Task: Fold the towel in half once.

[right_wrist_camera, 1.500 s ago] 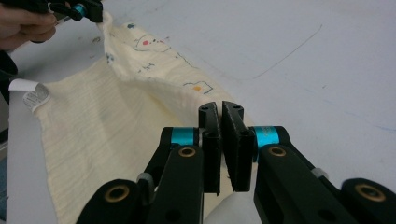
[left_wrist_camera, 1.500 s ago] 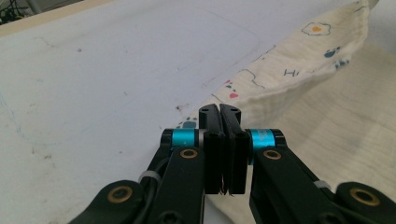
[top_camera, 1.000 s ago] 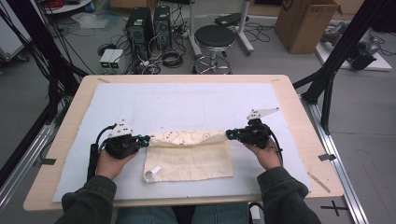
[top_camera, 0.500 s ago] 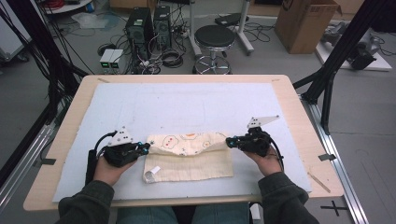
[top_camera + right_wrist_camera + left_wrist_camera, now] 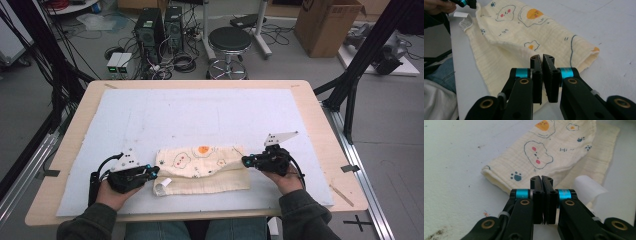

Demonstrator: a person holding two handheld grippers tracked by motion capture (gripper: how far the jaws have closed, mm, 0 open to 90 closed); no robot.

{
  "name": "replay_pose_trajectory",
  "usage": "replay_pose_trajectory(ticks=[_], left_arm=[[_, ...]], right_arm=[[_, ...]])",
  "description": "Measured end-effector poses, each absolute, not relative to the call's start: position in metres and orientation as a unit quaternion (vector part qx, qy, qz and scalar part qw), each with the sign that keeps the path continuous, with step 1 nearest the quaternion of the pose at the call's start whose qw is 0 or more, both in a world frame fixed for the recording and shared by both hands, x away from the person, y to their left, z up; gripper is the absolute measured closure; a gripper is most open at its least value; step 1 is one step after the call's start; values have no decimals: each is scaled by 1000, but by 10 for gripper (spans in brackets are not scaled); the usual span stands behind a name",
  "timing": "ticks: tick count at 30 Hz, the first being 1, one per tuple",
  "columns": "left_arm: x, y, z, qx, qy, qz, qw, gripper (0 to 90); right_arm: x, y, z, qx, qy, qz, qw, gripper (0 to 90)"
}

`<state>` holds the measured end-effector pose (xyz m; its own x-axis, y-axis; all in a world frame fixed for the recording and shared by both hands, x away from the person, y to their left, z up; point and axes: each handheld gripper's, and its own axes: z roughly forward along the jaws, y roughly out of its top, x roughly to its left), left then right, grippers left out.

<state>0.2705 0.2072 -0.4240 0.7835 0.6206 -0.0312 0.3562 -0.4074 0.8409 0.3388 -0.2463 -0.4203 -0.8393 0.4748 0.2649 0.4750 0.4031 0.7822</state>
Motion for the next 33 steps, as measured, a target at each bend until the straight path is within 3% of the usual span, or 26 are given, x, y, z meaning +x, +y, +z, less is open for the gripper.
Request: replay_pose_trajectory(ticks=[18, 24, 29, 33], left_arm=[[253, 207, -426, 838, 274, 128, 454, 871], [249, 214, -417, 819, 269, 112, 494, 684], [261, 216, -414, 805, 285, 117, 506, 685], [271, 206, -421, 820, 283, 113, 485, 715]], right_arm=[[316, -251, -424, -272, -846, -459, 6, 854], [307, -256, -424, -266, -840, -472, 16, 751], [309, -255, -416, -261, -840, -477, 13, 702], [316, -244, -419, -244, -851, -465, 11, 670]])
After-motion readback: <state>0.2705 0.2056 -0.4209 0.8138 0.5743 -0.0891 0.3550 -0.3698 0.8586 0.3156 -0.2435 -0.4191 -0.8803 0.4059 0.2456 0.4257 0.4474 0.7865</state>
